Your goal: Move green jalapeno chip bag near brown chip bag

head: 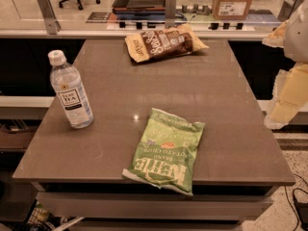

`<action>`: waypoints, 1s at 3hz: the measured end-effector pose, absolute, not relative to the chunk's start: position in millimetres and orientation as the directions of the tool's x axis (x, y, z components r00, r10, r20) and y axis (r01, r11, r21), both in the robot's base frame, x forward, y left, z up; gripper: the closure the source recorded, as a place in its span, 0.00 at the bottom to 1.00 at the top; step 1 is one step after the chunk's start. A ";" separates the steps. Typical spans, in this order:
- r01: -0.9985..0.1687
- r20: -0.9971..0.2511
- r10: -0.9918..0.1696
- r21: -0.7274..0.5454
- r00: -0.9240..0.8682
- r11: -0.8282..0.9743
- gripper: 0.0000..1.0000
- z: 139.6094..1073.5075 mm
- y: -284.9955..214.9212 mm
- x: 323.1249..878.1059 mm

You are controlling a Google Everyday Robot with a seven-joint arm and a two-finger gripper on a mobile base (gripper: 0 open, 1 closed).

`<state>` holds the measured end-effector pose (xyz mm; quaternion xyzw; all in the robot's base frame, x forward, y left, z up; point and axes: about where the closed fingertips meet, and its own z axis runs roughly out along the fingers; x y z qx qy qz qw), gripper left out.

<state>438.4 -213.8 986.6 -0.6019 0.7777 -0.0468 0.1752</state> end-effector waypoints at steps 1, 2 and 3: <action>-0.920 -0.225 -0.951 -0.283 -0.212 0.272 0.00 984.6 -209.8 437.5; -0.920 -0.226 -0.951 -0.283 -0.212 0.272 0.00 984.4 -209.6 437.5; -0.937 -0.269 -0.939 -0.218 -0.212 0.274 0.00 948.3 -190.0 438.3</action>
Offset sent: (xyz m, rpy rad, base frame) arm -0.0009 0.0414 -0.0699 0.1194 0.1024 0.0467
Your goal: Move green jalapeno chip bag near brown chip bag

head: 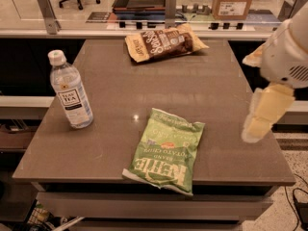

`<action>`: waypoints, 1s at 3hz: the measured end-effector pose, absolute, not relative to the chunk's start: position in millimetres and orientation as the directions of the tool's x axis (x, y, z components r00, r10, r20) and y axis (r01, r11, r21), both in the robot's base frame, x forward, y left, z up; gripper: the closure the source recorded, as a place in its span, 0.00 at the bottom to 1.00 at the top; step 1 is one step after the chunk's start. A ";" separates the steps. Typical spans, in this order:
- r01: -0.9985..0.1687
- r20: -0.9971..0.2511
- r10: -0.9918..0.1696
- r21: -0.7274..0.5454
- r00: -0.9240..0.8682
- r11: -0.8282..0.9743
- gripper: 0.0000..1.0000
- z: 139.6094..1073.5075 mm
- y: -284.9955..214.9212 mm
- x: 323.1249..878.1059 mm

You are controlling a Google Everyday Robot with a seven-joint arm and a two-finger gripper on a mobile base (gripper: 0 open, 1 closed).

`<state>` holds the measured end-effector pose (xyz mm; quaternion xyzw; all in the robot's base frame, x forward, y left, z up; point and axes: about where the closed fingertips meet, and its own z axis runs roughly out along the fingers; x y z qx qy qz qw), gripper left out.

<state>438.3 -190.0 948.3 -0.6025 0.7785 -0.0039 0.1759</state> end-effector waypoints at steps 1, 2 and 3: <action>-0.945 -0.318 -0.918 -0.140 -0.238 0.294 0.00 898.0 -163.3 444.1; -0.947 -0.366 -0.896 -0.101 -0.251 0.306 0.00 863.9 -141.6 446.1; -0.948 -0.387 -0.885 -0.071 -0.260 0.310 0.00 848.5 -129.4 431.8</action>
Offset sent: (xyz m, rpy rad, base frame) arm 0.0126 0.0734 -0.1278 0.2021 0.1138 -0.0203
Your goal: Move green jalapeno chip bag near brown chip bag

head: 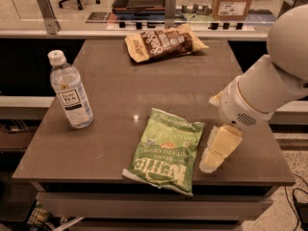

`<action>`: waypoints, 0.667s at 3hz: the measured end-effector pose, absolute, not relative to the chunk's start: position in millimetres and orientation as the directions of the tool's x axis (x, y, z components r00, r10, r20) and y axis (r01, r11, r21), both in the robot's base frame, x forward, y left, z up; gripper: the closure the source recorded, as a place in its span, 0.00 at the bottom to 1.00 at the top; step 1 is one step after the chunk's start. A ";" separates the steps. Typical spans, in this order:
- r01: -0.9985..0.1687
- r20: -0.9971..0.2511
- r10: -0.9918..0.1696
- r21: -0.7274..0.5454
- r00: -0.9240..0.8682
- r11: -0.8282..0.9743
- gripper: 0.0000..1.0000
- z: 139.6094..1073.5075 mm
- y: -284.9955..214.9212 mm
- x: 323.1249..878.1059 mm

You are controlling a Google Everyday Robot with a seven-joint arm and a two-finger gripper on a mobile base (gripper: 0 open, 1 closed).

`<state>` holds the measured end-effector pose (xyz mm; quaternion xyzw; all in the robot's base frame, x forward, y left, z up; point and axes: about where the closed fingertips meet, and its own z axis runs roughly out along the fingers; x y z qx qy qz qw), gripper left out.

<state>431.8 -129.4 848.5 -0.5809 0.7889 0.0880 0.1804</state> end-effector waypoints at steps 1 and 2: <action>-0.953 -0.411 -0.874 -0.040 -0.258 0.301 0.00 841.0 -113.2 405.8; -0.964 -0.465 -0.855 -0.015 -0.228 0.266 0.00 834.1 -90.3 387.3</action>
Offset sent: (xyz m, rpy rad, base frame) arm -0.0675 0.0712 -0.0230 0.1998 0.0393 0.1115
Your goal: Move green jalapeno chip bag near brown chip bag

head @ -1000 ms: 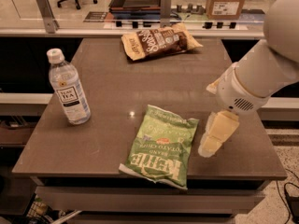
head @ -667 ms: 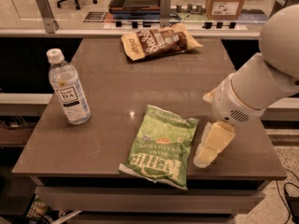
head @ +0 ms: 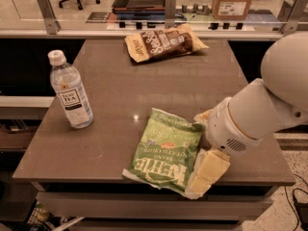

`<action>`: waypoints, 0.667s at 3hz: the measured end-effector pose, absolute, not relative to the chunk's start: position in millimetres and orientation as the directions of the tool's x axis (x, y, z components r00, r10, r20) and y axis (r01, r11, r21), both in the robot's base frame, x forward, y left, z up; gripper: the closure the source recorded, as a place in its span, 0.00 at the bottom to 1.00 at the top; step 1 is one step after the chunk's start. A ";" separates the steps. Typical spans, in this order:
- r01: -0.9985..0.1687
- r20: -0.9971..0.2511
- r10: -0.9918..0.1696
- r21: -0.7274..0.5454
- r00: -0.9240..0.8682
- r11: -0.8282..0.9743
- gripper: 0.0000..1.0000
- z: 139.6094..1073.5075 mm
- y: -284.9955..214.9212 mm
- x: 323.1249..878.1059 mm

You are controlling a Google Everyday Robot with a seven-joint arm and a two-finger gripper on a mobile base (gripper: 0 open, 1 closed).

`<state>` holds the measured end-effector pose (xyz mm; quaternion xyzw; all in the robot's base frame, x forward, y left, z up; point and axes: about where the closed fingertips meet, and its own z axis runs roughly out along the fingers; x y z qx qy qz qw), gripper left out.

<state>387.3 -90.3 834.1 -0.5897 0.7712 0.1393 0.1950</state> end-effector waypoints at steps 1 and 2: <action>-0.980 -0.544 -0.823 -0.002 -0.166 0.199 0.00 828.2 -60.3 385.9; -0.991 -0.610 -0.785 0.007 -0.109 0.132 0.17 819.2 -29.7 393.1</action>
Offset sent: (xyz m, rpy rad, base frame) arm 0.0169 0.0970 -0.0295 0.2830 -0.0097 0.2192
